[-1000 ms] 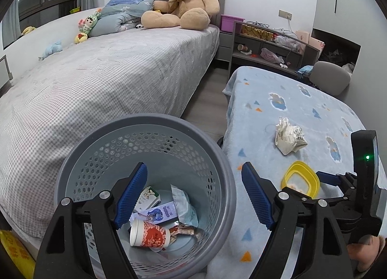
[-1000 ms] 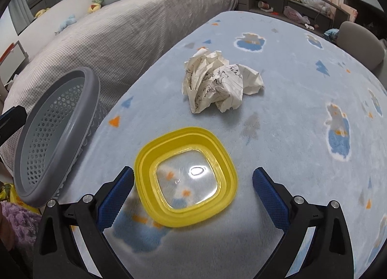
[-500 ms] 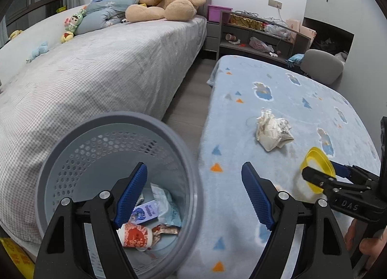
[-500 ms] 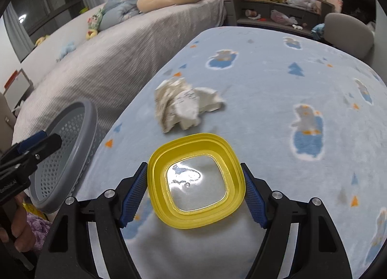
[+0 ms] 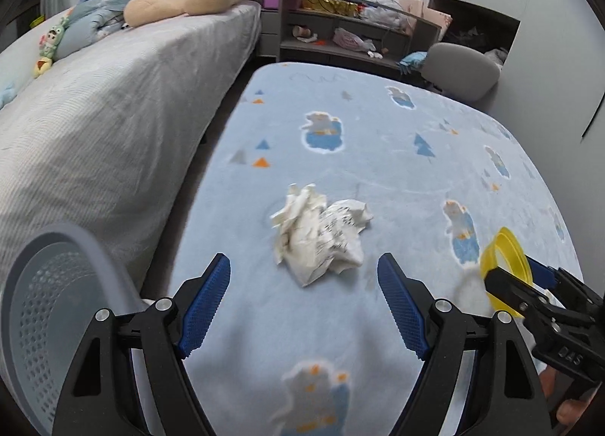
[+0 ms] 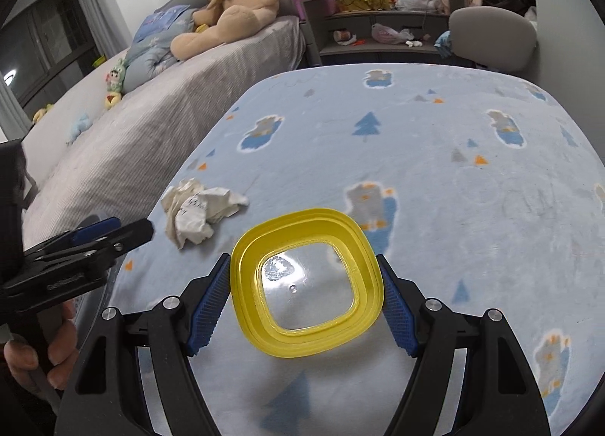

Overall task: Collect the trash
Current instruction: 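Grasp the crumpled white paper with the left tool while right holds the container, then carry the crumpled paper and yellow container over the grey basket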

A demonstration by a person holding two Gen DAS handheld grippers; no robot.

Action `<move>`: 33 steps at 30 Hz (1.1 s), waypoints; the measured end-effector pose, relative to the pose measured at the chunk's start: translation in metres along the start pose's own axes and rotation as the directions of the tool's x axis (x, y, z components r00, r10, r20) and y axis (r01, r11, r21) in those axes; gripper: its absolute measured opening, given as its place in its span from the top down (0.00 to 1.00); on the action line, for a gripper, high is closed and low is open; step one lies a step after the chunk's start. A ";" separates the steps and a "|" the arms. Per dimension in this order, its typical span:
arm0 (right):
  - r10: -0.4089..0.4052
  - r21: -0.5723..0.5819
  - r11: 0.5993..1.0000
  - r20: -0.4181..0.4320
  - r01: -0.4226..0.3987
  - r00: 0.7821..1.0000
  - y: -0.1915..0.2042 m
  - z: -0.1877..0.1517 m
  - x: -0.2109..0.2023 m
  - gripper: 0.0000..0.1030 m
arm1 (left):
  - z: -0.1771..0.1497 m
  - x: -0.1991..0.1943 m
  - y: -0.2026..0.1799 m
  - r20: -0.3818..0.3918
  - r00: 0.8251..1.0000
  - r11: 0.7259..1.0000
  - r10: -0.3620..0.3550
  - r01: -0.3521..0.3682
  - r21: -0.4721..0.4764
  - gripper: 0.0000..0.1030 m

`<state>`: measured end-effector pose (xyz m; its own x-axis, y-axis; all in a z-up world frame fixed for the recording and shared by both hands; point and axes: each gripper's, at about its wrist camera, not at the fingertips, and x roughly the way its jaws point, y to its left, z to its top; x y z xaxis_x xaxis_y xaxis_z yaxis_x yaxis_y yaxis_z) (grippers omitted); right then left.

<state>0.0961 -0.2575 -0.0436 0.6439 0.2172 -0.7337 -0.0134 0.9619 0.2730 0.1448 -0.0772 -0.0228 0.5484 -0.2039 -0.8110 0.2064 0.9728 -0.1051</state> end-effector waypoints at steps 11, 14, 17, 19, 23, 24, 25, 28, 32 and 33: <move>0.030 0.053 0.998 -0.009 -0.030 0.999 -0.021 -0.003 0.007 0.30 | 0.017 0.065 -0.012 -0.092 0.995 1.000 0.026 -0.027 -0.005 0.27; 0.037 0.054 0.998 -0.007 -0.036 0.999 -0.021 -0.003 0.006 0.30 | 0.015 0.068 -0.010 -0.101 0.995 1.000 0.026 -0.027 -0.015 0.46; 0.040 0.049 0.998 -0.006 -0.040 0.999 -0.018 -0.004 0.004 0.30 | 0.012 0.059 -0.009 -0.089 0.996 1.000 0.003 -0.005 -0.024 0.50; 0.042 0.043 0.998 -0.008 -0.042 0.999 -0.014 -0.006 0.003 0.30 | 0.008 0.046 -0.008 -0.067 0.998 1.000 0.003 -0.004 -0.021 0.50; 0.048 0.009 0.999 -0.005 -0.047 0.999 0.004 -0.006 -0.004 0.30 | 0.001 0.005 -0.002 0.001 1.000 1.000 0.008 -0.008 -0.015 0.50; 0.050 -0.002 0.999 -0.002 -0.050 0.999 0.010 -0.005 -0.007 0.30 | -0.002 -0.007 0.002 0.019 1.000 1.000 0.011 -0.011 -0.020 0.50; 0.055 -0.016 0.998 0.002 -0.055 0.998 0.018 -0.005 -0.010 0.30 | -0.003 -0.016 0.005 0.031 0.999 1.000 0.014 -0.013 -0.024 0.50; 0.086 -0.057 0.995 0.012 -0.085 0.996 0.045 -0.002 -0.017 0.30 | -0.011 -0.047 0.023 0.074 0.996 0.998 0.045 -0.042 -0.040 0.50; 0.132 -0.119 0.984 0.014 -0.130 0.991 0.088 0.001 -0.020 0.30 | -0.023 -0.082 0.057 0.117 0.987 0.992 0.114 -0.106 -0.074 0.50; 0.143 -0.132 0.981 0.013 -0.141 0.990 0.098 0.002 -0.019 0.30 | -0.027 -0.090 0.068 0.123 0.983 0.988 0.135 -0.125 -0.087 0.50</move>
<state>0.0837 -0.1680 -0.0016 0.6449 0.3508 -0.6790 -0.2045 0.9352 0.2890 0.0875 0.0100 0.0275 0.6668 -0.0823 -0.7406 0.0647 0.9965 -0.0526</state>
